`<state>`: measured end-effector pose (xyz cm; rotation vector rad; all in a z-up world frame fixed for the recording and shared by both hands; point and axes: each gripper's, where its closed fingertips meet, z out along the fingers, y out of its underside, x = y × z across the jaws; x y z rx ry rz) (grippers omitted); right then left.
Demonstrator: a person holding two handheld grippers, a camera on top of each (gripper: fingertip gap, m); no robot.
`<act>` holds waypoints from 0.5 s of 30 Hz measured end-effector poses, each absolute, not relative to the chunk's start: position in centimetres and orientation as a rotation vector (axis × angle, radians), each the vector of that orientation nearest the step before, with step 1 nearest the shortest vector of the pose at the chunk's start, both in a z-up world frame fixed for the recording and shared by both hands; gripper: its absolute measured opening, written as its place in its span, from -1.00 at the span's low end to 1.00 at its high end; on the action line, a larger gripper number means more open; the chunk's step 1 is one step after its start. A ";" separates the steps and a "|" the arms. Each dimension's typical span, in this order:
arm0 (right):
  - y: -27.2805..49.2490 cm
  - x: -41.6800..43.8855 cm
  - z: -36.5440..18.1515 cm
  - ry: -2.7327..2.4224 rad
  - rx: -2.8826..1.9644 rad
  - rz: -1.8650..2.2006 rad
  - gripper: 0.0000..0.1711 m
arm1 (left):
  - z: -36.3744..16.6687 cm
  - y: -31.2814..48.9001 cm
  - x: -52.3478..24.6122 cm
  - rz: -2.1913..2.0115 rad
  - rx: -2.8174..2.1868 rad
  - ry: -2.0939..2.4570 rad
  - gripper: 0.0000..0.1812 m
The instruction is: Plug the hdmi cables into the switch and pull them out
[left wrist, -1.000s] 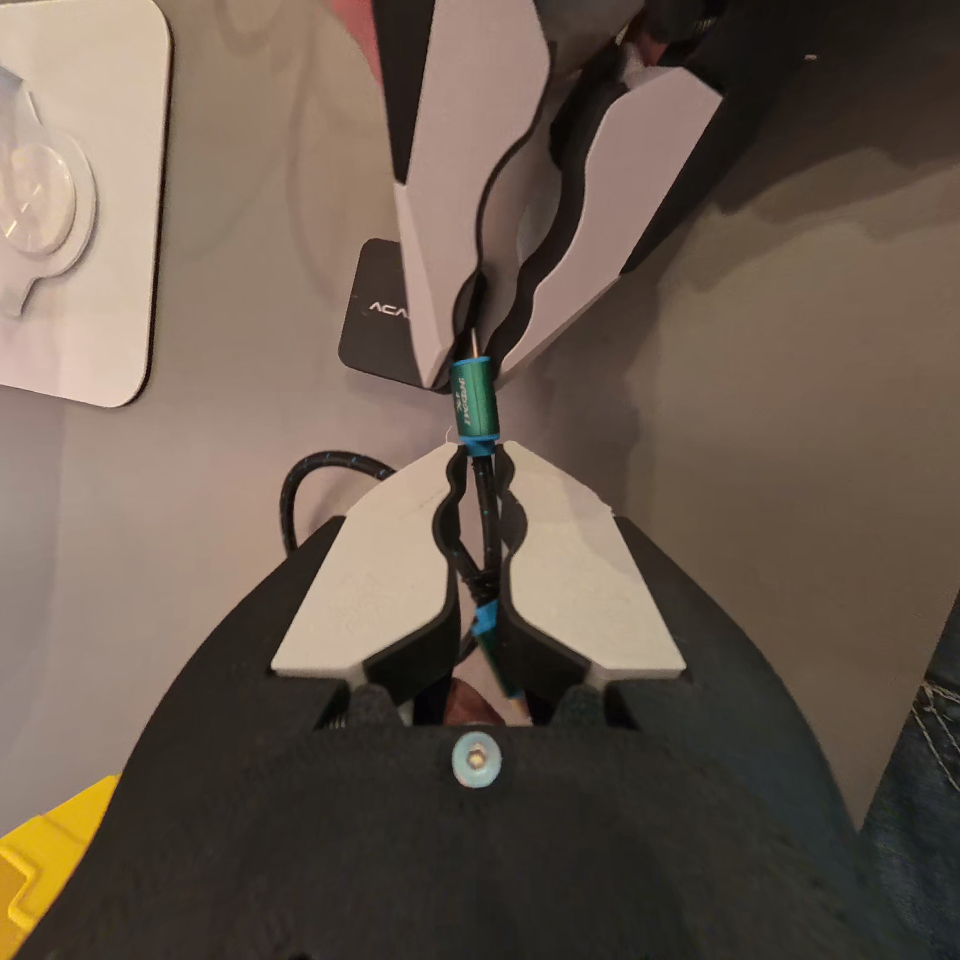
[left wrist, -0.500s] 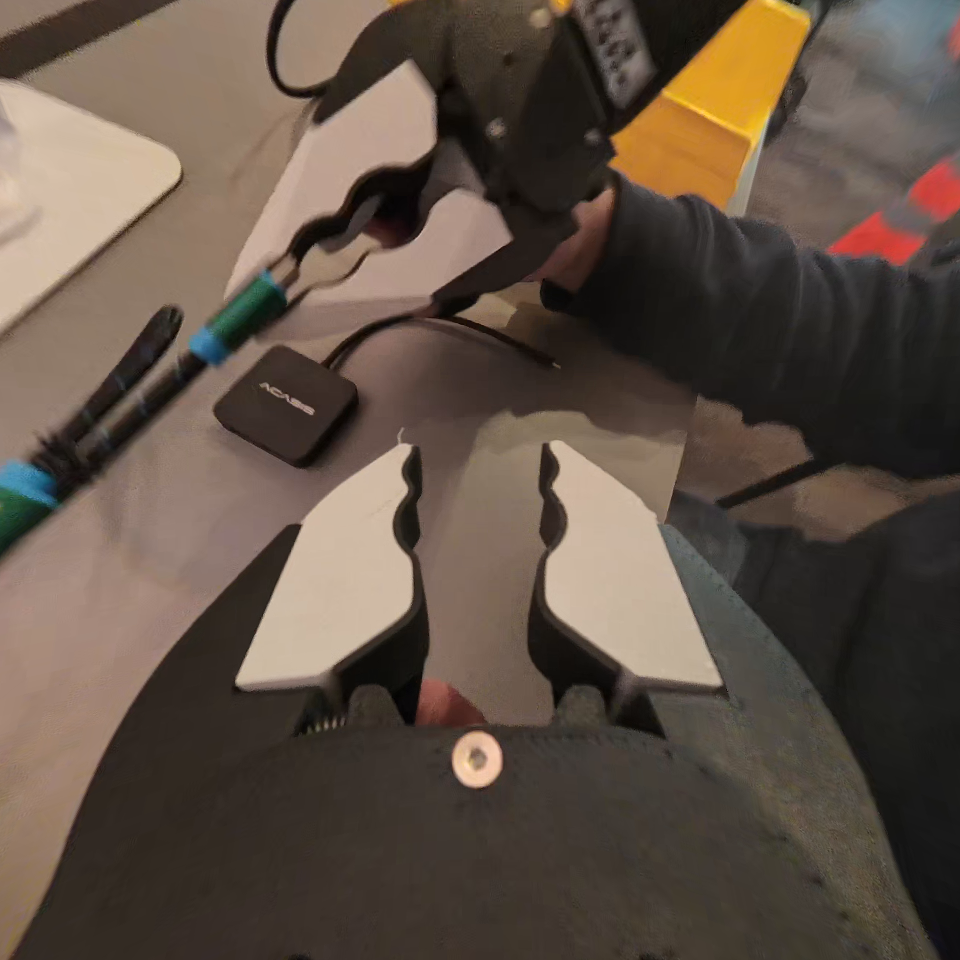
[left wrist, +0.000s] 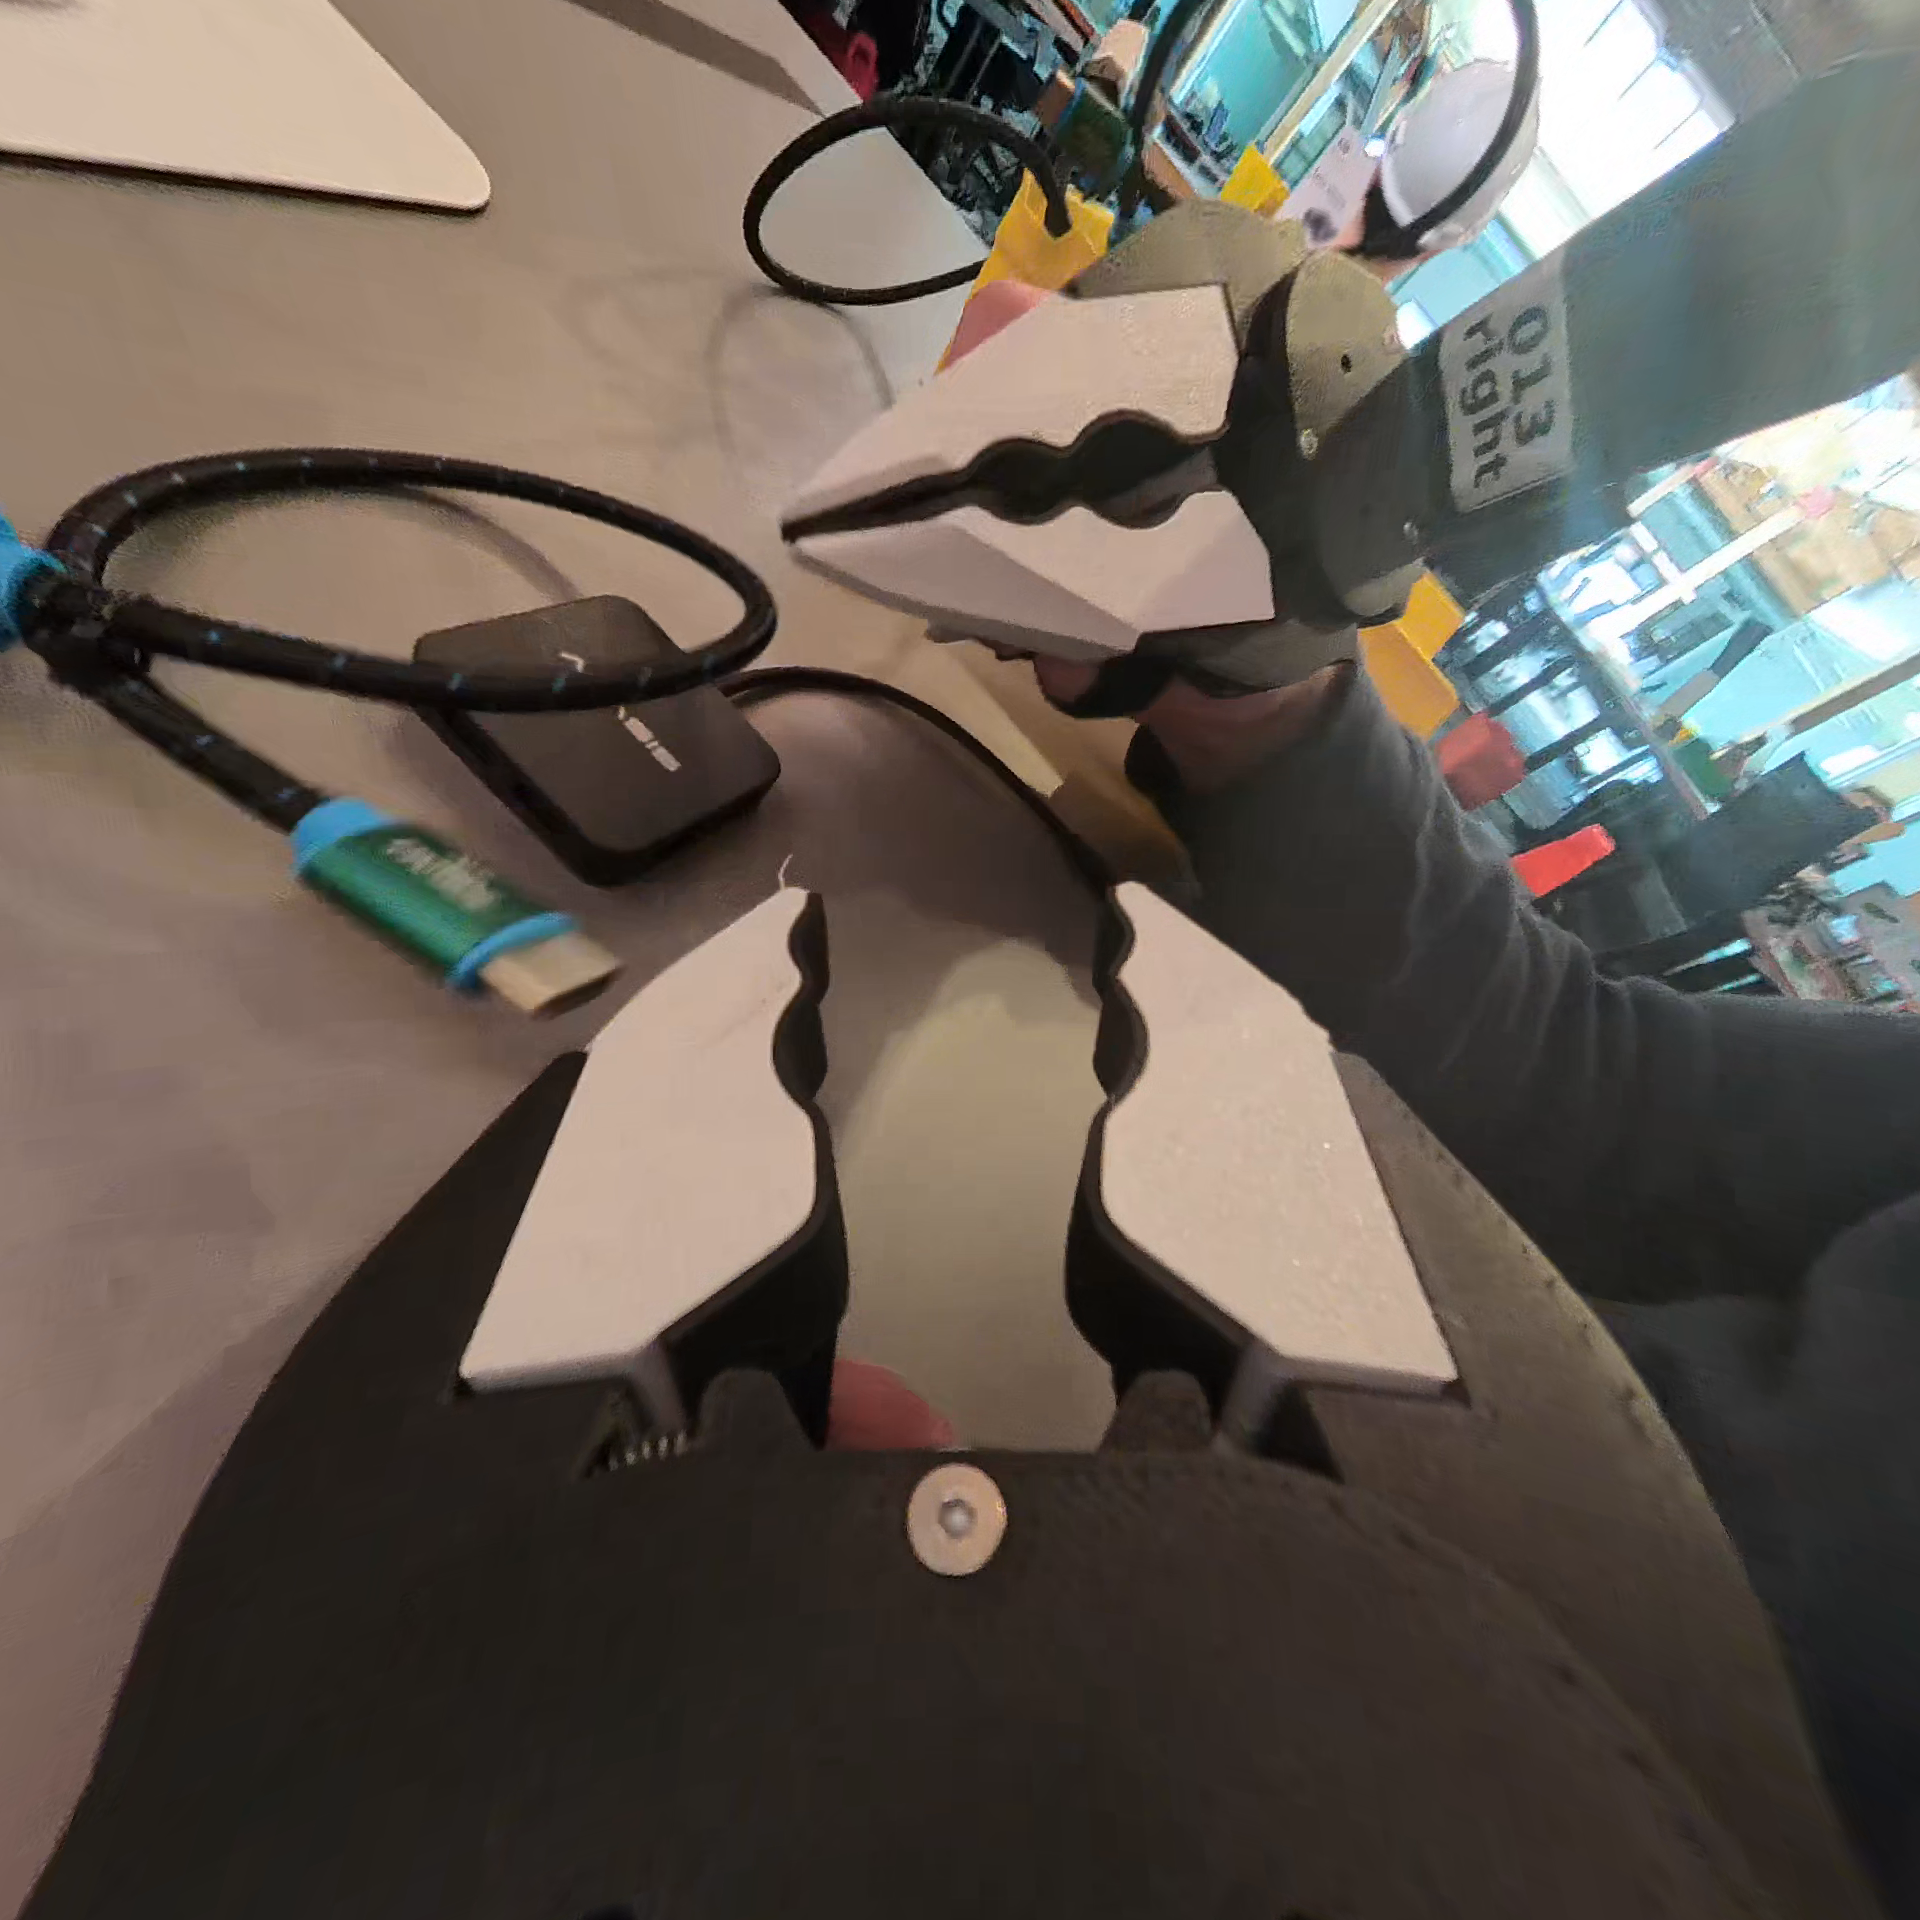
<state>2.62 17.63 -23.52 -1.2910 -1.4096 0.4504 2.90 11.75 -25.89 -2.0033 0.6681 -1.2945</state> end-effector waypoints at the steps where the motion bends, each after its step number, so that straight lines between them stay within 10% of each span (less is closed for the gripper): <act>1: 17.3 2.3 -23.7 -1.428 -1.289 0.455 -0.93 | -26.1 11.8 2.7 -1.254 -2.012 0.696 -0.46; 15: 18.8 2.7 -25.7 -1.459 -1.373 0.312 -0.91 | -30.9 17.6 -4.5 -0.088 -2.230 0.975 -0.47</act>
